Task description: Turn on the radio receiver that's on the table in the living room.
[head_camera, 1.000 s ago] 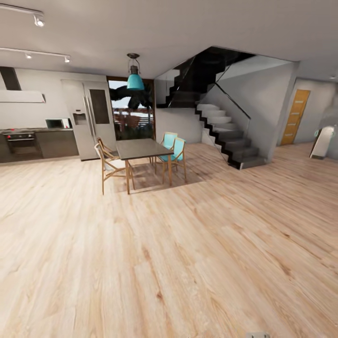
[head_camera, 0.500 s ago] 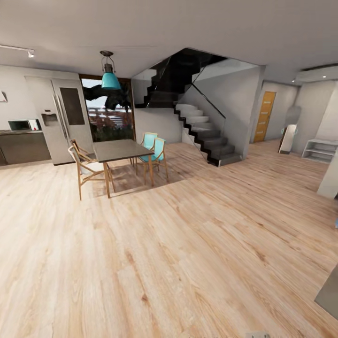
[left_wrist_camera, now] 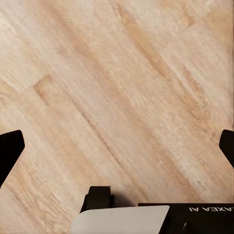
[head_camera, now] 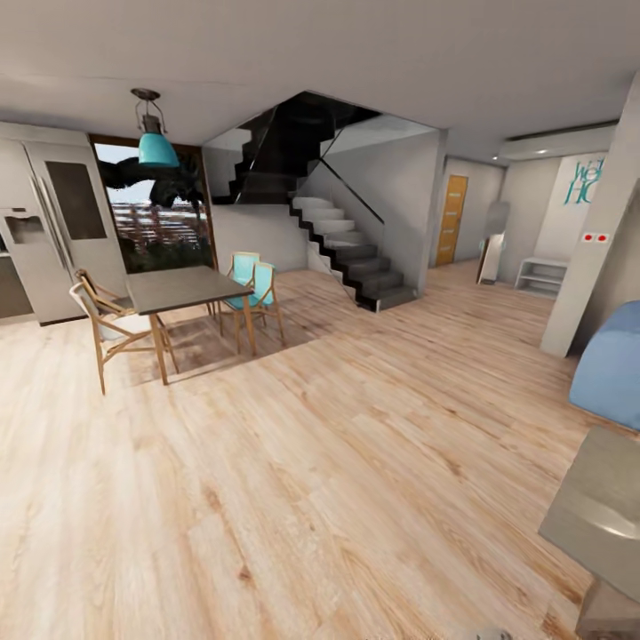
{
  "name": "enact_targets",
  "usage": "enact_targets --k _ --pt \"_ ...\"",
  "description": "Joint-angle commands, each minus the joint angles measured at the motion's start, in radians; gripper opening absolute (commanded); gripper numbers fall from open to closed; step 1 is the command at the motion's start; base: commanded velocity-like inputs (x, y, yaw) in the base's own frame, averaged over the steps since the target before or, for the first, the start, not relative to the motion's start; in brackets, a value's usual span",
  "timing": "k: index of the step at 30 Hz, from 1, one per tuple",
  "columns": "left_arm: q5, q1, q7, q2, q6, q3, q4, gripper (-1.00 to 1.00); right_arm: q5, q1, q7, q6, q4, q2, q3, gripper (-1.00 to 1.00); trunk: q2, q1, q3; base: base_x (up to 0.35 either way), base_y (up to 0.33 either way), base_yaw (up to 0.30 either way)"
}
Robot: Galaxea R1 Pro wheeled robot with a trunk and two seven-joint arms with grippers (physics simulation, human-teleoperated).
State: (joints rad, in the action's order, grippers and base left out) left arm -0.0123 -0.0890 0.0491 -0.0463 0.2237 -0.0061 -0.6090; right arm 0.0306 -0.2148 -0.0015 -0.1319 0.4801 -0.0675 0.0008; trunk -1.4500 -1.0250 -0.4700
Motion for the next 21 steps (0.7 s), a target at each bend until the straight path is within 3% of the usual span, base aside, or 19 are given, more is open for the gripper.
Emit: enact_targets --k 1,21 --pt "0.000 0.000 0.000 0.000 -0.001 0.000 0.000 1.00 0.000 0.000 0.000 0.000 0.000 0.000 0.000 1.00 0.000 0.000 0.000 0.000 0.000 -0.285" --pt "0.000 0.000 0.000 0.000 -0.004 0.001 0.000 1.00 0.000 0.000 0.000 0.000 0.000 0.000 0.001 1.00 0.000 0.000 0.000 0.000 0.000 -0.285"
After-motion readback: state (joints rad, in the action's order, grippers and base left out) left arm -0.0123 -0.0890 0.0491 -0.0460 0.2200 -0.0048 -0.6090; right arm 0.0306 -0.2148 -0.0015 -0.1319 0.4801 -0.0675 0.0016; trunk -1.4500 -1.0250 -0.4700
